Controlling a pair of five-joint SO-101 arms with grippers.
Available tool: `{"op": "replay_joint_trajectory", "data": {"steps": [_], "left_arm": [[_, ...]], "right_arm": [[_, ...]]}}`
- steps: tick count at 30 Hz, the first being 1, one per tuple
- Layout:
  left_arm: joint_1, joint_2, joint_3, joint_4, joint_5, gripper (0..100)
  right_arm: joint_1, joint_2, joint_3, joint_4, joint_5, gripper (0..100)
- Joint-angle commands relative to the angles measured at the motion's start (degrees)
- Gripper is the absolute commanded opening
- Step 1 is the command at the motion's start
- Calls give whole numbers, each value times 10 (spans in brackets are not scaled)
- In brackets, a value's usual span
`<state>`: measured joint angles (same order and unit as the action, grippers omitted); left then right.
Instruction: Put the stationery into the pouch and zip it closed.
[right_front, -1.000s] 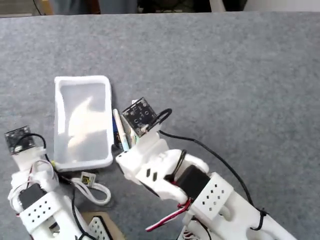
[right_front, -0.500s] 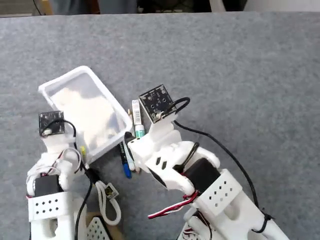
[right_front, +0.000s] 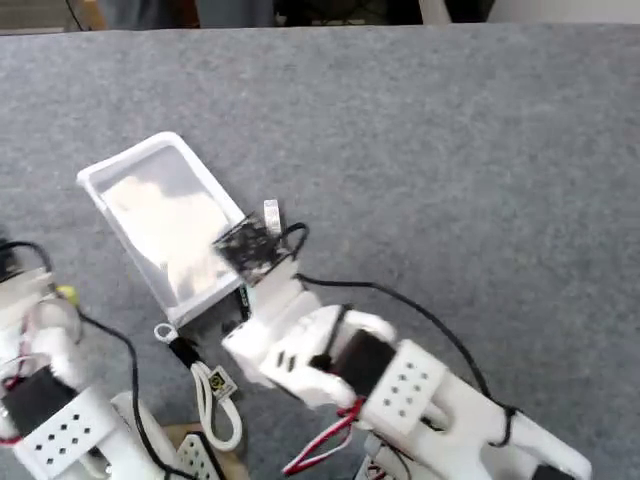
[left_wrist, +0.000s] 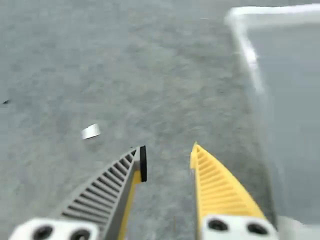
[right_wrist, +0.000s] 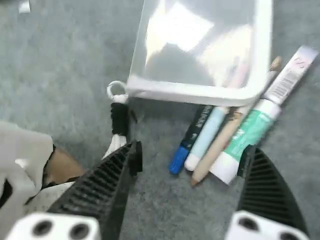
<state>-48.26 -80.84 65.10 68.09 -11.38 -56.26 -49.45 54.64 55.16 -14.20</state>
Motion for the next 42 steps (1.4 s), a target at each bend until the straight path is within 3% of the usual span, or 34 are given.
{"op": "replay_joint_trajectory", "data": {"steps": [1, 5, 8, 17, 37, 42], "left_arm": [[-106, -3, 1, 0, -15, 170], [-191, -1, 14, 9, -15, 170], [-218, -1, 15, 43, -35, 170], [-223, -5, 8, 84, -52, 170], [-254, -5, -19, 49, -52, 172], [-254, -5, -22, 49, -52, 172]], "right_arm": [[-45, 80, -14, -54, -2, 319], [-69, 194, -73, -65, -6, 319], [-79, 262, -127, -65, -11, 319], [-86, 351, -166, -91, -152, 319], [-49, 599, -266, -121, -149, 318], [-44, 665, -365, -16, -146, 283]]}}
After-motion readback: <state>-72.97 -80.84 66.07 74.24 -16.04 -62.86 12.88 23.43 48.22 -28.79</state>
